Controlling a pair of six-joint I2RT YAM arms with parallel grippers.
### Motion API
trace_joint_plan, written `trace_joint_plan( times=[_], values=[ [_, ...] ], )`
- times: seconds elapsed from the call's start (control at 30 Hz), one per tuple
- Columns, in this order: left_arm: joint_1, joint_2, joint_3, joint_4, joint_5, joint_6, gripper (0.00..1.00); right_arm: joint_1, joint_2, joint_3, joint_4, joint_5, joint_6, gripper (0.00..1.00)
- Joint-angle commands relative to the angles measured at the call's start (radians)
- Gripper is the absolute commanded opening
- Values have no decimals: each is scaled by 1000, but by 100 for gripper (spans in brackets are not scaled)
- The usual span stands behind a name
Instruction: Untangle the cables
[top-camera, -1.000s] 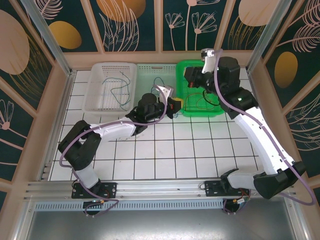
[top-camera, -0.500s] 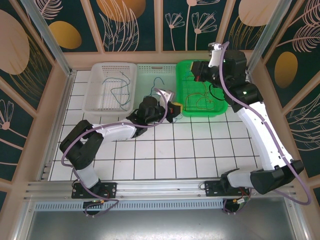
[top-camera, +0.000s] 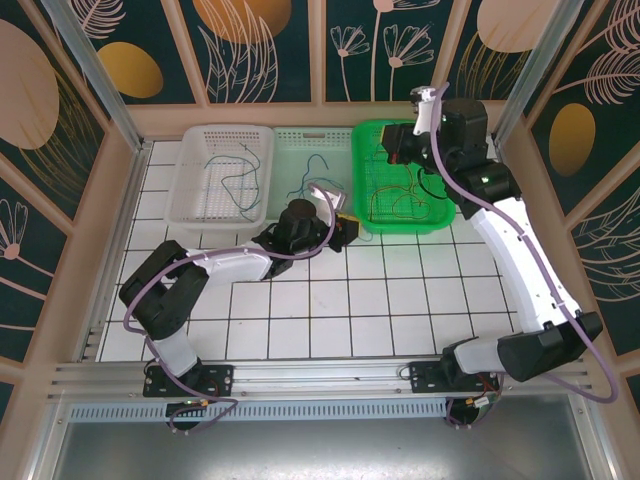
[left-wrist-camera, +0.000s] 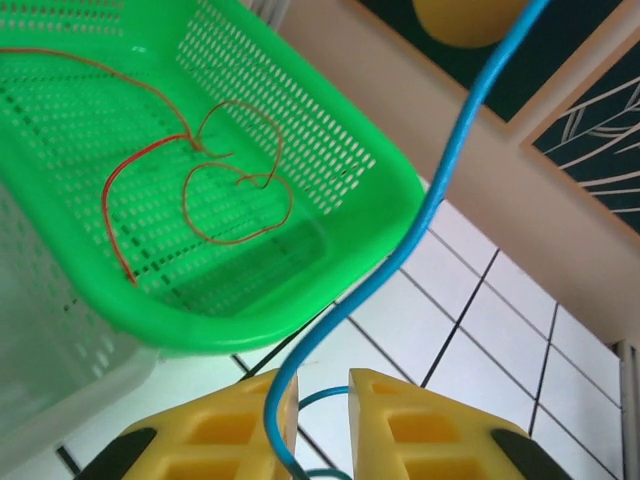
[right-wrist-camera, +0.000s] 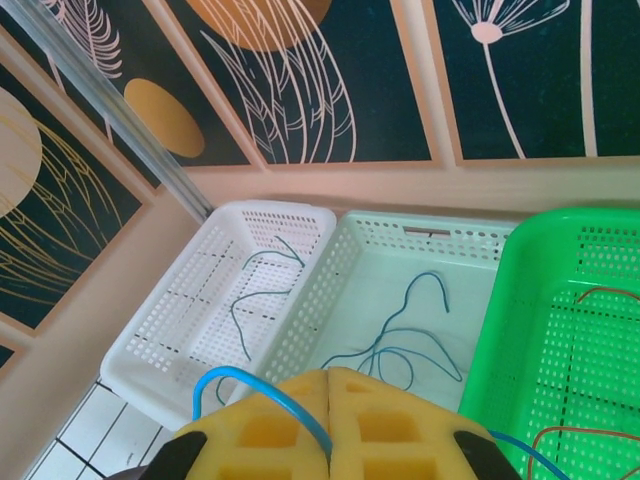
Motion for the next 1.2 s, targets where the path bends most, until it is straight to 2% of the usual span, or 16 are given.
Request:
trace_joint_plan(
  times=[0.0,0.17,0.37,0.67,0.87,0.93,1.0,1.1,1.17],
  values=[
    [-3,-30,55,-92,-88,26,22,31,11,-24,76,-43,-28,0],
    [-4,-91,49,-105,-142,52,22,53,46,-3,99,-48,-18,0],
    [-3,-79,34,-97,-144,55,9,43,45,18,120,-37,15,0],
    [-3,-114,-67,-85,-207,57,11,-36,39,58,87,-24,43,0],
    [-4,-156,-121,-83,-215,81,18,-56,42,78,88,-38,50,0],
    [-4,-171,-135,-54,-193,78,32,-54,47,71,100,-78,59,0],
    [-4,-186,-146,-18,-168,77,34,-44,49,53,115,-95,62,0],
    [-4,-199,-144,-14,-196,73,34,-26,44,40,126,-103,69,0],
    [-4,-206,-143,-9,-211,69,40,-19,41,46,129,-101,70,0]
  ],
)
